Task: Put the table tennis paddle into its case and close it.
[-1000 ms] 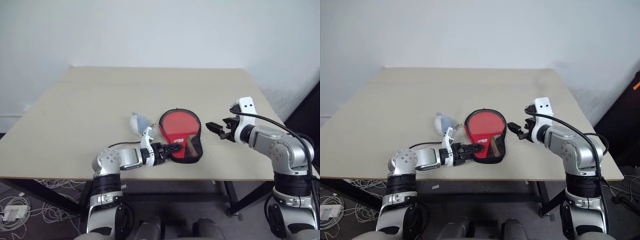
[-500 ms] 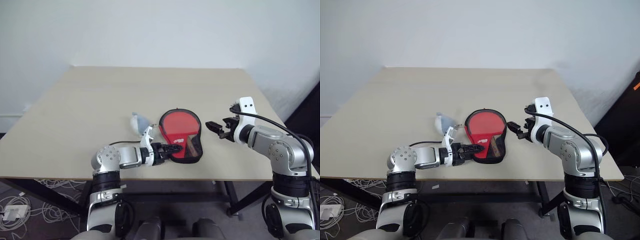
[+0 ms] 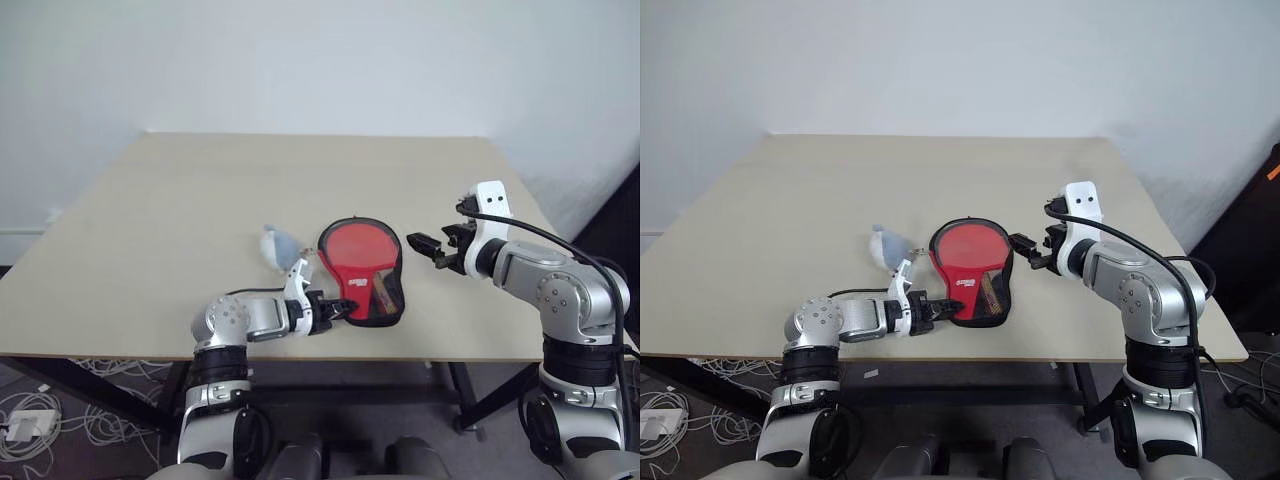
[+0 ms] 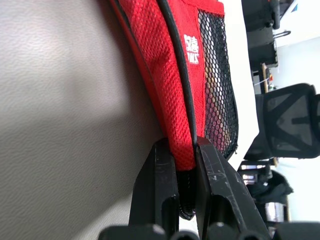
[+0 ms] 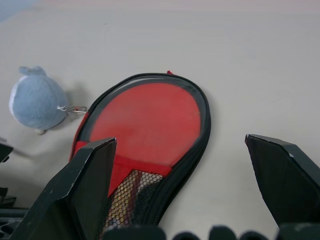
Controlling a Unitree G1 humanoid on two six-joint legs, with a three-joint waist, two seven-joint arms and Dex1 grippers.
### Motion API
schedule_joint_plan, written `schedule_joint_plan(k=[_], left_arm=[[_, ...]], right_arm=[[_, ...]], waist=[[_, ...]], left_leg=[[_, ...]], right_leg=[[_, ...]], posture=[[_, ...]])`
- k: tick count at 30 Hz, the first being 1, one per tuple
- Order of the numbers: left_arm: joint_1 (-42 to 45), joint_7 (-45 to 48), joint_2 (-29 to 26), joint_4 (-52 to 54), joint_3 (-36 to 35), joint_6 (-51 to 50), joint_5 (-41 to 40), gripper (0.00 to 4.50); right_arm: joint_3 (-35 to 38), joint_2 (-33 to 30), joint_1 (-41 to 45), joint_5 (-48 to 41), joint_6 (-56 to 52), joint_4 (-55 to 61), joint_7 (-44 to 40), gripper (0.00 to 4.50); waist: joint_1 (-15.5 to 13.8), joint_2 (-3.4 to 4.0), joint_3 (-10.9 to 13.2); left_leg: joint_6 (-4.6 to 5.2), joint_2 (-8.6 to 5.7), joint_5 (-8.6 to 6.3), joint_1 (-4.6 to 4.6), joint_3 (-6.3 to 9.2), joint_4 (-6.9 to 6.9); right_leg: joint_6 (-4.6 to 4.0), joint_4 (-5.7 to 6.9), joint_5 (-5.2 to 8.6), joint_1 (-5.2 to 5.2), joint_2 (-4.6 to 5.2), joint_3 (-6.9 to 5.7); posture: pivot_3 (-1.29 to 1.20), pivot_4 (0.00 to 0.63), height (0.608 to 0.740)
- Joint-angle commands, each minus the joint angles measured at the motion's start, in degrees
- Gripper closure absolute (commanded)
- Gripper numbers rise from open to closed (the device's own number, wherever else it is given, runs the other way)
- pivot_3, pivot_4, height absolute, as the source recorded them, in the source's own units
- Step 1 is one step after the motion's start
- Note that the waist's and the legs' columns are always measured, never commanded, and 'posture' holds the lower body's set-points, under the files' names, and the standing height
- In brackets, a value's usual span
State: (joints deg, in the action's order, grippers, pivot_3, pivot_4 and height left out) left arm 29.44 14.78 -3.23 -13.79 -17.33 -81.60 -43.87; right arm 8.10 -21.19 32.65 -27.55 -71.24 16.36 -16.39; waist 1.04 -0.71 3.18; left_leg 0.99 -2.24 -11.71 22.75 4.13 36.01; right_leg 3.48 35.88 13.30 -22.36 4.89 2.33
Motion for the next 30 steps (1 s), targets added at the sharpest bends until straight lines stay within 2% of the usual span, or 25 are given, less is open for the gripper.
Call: schedule_joint_plan(k=[1,5,8,12,16,21,25,30], left_arm=[[2.32,-0.06,3.09,1.87,-0.31,-3.08,-2.20,4.28],[3.34,-0.72,5.47,6.45,-0.68,-9.80,-3.98,4.28],[2.07,-2.04,4.36,9.15,0.54,-10.90,-8.46,4.28],[-1.19,-3.17,-0.93,13.23,5.79,-10.90,-16.54,4.28],[-3.10,-6.30,-4.36,13.24,6.32,-10.90,-22.41,4.28],[-8.35,-10.91,-9.37,17.20,10.20,-10.90,-35.88,4.28],[-11.47,-16.80,-10.30,18.52,11.25,-10.55,-43.47,4.28],[-16.79,-26.38,-13.77,22.94,18.50,-3.12,-56.92,4.28]], right_arm=[[0.23,-0.47,2.21,-0.71,0.27,1.41,-0.47,0.00],[-1.93,-2.24,2.70,-0.18,1.09,-0.15,-2.54,0.00],[-3.21,-3.16,3.05,0.00,1.39,-0.76,-3.61,0.00],[-4.10,-3.58,3.20,0.23,1.73,-1.77,-4.28,0.00],[-4.97,-3.08,3.16,0.33,1.35,-2.46,-4.36,0.00],[-6.37,-2.06,3.95,0.09,1.00,-3.28,-4.99,0.00],[-7.13,-0.81,5.64,-0.09,0.97,-4.21,-5.37,0.00],[-9.07,0.29,7.23,0.28,1.65,-5.73,-6.56,0.00]], waist=[[-0.04,0.00,0.00],[0.04,-0.02,0.01],[0.16,-0.01,0.01],[0.30,0.01,0.01],[0.18,0.01,0.02],[0.23,0.01,0.01],[0.17,0.02,0.02],[0.05,0.02,0.01]], left_leg=[[0.00,-0.01,0.00,0.02,0.01,0.00],[0.14,-0.03,0.03,0.11,0.01,0.01],[0.21,0.02,0.07,0.11,0.00,-0.03],[0.19,0.09,0.05,0.07,-0.04,-0.05],[0.17,0.07,0.05,0.06,-0.03,-0.02],[0.11,0.04,0.00,0.06,-0.02,-0.01],[0.09,0.07,0.00,0.05,0.00,-0.02],[0.04,0.06,-0.04,0.03,0.04,-0.01]], right_leg=[[0.00,-0.02,0.00,0.00,0.01,-0.01],[0.04,-0.07,-0.02,-0.04,0.01,-0.01],[0.05,-0.06,-0.02,-0.10,-0.02,0.00],[0.04,-0.02,-0.02,-0.11,-0.05,0.04],[0.01,-0.03,-0.03,-0.09,-0.05,0.03],[0.00,-0.05,-0.03,-0.08,0.01,0.06],[-0.02,-0.03,-0.04,-0.09,-0.01,0.04],[-0.05,-0.07,-0.04,-0.07,0.02,0.06]], posture=[[0.00,0.000,0.739],[0.00,0.000,0.739],[0.00,0.000,0.739],[0.00,0.000,0.739],[0.00,0.000,0.739],[0.00,0.000,0.739],[0.00,0.000,0.739],[0.00,0.000,0.739]])
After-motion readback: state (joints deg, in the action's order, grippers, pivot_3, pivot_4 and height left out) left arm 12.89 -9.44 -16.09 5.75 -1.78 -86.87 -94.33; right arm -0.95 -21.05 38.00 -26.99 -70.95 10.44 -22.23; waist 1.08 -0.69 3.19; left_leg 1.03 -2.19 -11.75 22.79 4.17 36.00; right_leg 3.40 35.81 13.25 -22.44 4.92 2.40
